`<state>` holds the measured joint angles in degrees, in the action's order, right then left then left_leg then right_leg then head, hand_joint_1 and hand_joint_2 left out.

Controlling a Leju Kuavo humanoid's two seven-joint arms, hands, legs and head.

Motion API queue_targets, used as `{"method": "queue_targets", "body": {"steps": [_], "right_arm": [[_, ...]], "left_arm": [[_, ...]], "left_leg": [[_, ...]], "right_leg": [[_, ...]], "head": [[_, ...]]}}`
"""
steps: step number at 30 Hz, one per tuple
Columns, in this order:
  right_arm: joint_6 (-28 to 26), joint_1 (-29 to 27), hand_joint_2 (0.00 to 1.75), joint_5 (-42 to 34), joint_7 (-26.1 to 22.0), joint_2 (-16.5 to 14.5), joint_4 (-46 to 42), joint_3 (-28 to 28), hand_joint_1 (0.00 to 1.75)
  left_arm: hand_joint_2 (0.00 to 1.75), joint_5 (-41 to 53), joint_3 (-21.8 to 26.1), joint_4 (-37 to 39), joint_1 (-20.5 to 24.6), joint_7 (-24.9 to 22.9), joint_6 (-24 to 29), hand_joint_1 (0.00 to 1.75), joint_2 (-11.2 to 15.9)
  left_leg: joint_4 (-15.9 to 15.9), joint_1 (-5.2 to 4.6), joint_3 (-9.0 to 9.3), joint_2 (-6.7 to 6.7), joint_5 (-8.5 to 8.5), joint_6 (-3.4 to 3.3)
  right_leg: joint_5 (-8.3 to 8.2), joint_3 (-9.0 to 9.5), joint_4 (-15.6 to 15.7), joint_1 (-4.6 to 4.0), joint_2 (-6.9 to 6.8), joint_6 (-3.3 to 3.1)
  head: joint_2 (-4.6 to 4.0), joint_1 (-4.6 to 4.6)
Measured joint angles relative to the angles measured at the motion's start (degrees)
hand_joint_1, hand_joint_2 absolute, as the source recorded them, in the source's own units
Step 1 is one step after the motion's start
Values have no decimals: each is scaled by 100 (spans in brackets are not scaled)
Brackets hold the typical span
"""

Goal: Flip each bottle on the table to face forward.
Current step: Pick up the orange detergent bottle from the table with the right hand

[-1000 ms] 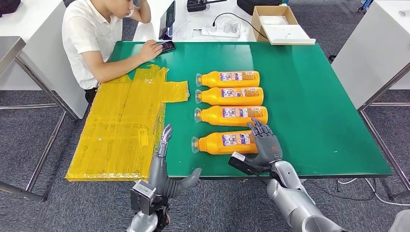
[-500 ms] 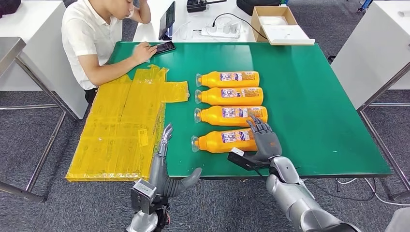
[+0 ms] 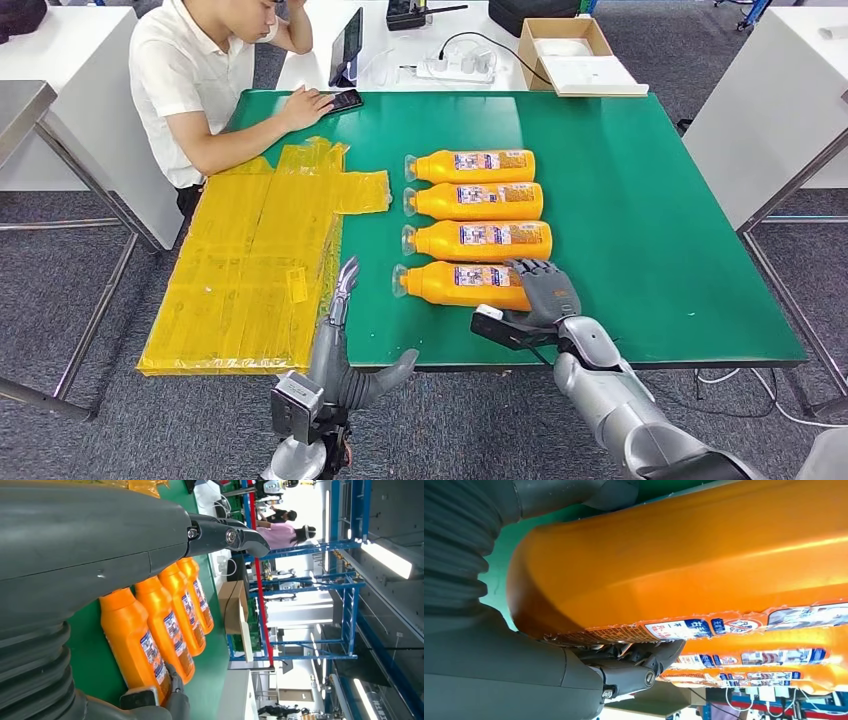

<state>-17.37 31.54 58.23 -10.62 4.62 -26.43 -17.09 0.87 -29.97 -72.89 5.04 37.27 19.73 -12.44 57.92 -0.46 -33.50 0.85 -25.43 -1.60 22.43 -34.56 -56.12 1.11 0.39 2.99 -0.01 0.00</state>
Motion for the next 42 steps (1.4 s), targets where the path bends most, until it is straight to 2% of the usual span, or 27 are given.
{"method": "queue_targets", "body": {"steps": [3, 9, 13, 19, 23, 29, 35, 42], "right_arm": [[-1, -23, 175, -20, -7, -7, 0, -7, 158], [0, -92, 175, -110, -104, -17, 0, -17, 134], [-11, -175, 175, -416, -410, -44, -1, 9, 174], [-38, -486, 175, -1450, -1172, -216, -202, 247, 175], [-36, -834, 175, -1945, -1363, -358, -680, 356, 175], [-87, -1430, 175, -2830, -1656, -511, -1633, 390, 175], [-305, -1991, 175, -3691, -1608, -608, -2989, 386, 175], [-101, -2207, 175, -4049, -1728, -662, -3534, 361, 175]], "left_arm": [[175, 0, 1, 0, 0, 0, -3, 0, 0], [175, 0, 4, 0, 0, 0, 2, 0, 0], [175, -37, 11, 0, 0, -1, 51, 0, 0], [175, -699, 262, -38, -71, -245, 401, 0, -56], [175, -1058, 589, -132, -146, -255, 906, 0, -110], [175, -1633, 847, -267, -275, -421, 981, 0, -150], [175, -2720, 921, -291, -417, -843, 578, 0, -179], [175, -2751, 859, -291, -468, -795, -240, 0, -160]], "left_leg": [[0, 0, 1, -2, -1, 0], [0, 0, 6, -3, -1, -1], [0, 1, 18, -8, -5, -3], [-1, 9, 32, -29, -14, -3], [-2, 12, 30, -30, -13, -2], [-2, 11, 3, -23, -10, -3], [-1, 8, -37, -14, -8, -5], [-1, 7, -50, -13, -10, -6]], "right_leg": [[0, 0, 0, 0, 0, 0], [1, 4, 1, 0, 0, 0], [1, 14, 1, -4, 3, -1], [2, 27, 1, -13, 16, -3], [2, 24, 0, -15, 20, -3], [2, 5, -2, -13, 19, -3], [2, -33, -1, -9, 17, -2], [3, -44, 0, -8, 17, -1]], "head": [[0, 0], [1, 0], [1, 2], [1, 1], [1, 0], [-1, 1], [1, 0], [1, 0]]}}
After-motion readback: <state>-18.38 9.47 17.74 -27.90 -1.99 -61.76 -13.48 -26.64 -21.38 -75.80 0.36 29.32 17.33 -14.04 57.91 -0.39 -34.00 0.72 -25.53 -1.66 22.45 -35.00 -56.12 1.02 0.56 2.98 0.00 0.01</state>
